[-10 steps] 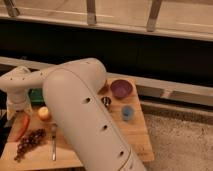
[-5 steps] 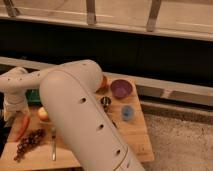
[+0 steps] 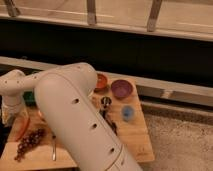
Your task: Place pepper in purple bowl
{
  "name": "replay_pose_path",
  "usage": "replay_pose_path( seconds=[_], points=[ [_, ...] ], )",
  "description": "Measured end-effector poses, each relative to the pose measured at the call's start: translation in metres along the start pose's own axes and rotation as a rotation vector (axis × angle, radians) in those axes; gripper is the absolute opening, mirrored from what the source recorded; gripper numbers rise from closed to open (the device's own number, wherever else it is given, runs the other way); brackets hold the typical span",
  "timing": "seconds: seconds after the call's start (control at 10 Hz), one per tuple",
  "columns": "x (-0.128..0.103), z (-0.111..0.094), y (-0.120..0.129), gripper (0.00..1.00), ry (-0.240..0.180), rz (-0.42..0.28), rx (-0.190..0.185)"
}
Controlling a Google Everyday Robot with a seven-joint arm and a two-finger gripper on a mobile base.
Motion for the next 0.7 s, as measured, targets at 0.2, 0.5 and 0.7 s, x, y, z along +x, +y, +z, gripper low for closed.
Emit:
replay_pose_path(
  seconds=[0.2, 0.5, 0.7],
  points=[
    [0.001, 0.013, -0.006, 0.65, 0.026, 0.012, -0.001],
    [0.006, 0.032, -0.015, 0.65, 0.064, 0.04, -0.015],
    [0.009, 0.046, -0.022, 0.65, 0.086, 0.066, -0.034]
  ],
)
